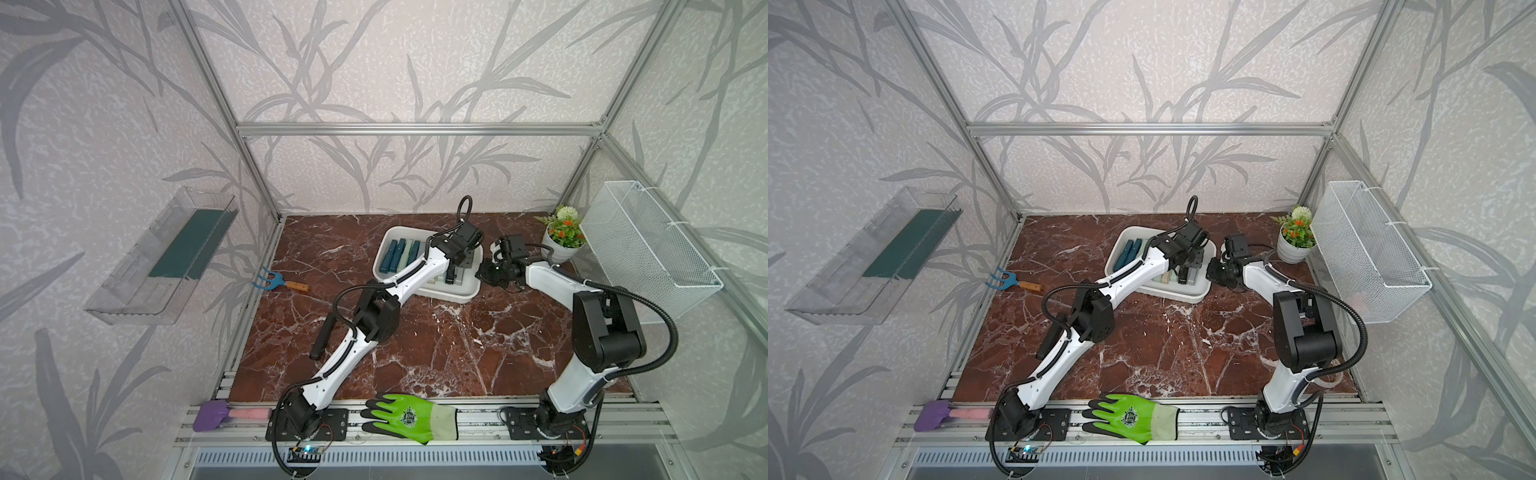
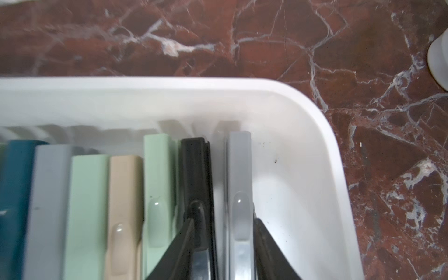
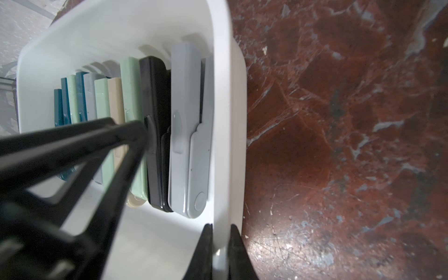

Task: Put the pruning pliers into the storage box
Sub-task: Place the pruning pliers in the storage box.

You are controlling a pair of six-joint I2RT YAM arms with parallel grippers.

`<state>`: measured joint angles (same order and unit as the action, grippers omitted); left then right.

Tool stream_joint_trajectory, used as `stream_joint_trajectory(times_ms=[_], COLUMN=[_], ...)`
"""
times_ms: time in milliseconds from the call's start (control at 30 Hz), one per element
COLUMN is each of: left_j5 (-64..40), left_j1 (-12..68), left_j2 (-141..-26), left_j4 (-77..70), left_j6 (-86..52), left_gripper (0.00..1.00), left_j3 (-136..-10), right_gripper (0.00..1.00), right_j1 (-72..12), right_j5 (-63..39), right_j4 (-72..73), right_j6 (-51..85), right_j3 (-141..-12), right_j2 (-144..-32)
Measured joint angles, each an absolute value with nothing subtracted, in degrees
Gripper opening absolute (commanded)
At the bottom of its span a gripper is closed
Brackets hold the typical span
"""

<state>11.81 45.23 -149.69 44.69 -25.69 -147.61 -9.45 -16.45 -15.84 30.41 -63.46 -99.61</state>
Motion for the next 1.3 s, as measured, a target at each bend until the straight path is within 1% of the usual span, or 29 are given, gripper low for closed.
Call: stream_joint_trajectory(times_ms=[200, 267, 367, 467, 600, 667, 733, 800, 833, 933, 1133, 1300], left_j5=[14.2, 14.3, 14.4, 14.5, 13.8, 13.1, 12.1, 11.2, 10.4, 7.8, 4.2, 2.9], left_j1=[43.8, 42.5, 39.2, 34.4, 27.4, 23.7, 21.4, 19.8, 19.2, 17.8, 17.4, 17.5], left_j2=[-142.3, -137.6, -127.8, -119.3, -111.8, -109.2, -108.2, -108.2, -108.3, -108.3, -110.1, -110.3], left_j4=[47.4, 47.2, 44.2, 41.1, 36.1, 33.6, 32.3, 31.5, 31.2, 29.5, 26.3, 25.2], left_j6=[-23.4, -22.8, -22.1, -21.4, -21.2, -21.5, -21.6, -21.5, -21.5, -21.6, -22.1, -23.0], left_gripper=[0.43, 0.43, 0.43, 0.43, 0.42, 0.42, 0.42, 0.42, 0.42, 0.43, 0.42, 0.42], left_j3=[-147.1, -143.2, -131.2, -119.3, -105.6, -98.7, -94.4, -92.0, -91.2, -90.1, -89.8, -87.3], right_gripper=[0.35, 0.4, 0.44, 0.44, 0.44, 0.45, 0.48, 0.56, 0.61, 0.69, 0.7, 0.7], right_j1=[-9.4, -9.4, -9.4, -9.4, -10.5, -12.3, -15.0, -17.8, -19.0, -21.5, -21.4, -21.3], right_j5=[-15.3, -14.6, -13.2, -11.5, -7.2, -4.2, -1.7, 0.3, 1.3, 1.6, 1.4, 1.5], right_j4=[-17.4, -18.3, -20.1, -22.3, -25.3, -26.7, -27.7, -27.9, -27.9, -27.7, -26.8, -26.8], right_j6=[28.3, 27.5, 26.2, 24.9, 23.6, 22.7, 22.0, 21.4, 21.3, 21.7, 24.7, 28.0], right_j3=[-64.9, -66.1, -67.9, -69.8, -72.9, -75.2, -77.3, -78.4, -78.6, -78.6, -78.6, -78.6], right_j2=[-99.3, -99.2, -99.0, -98.2, -96.3, -95.5, -95.3, -95.2, -95.2, -95.7, -101.3, -105.5])
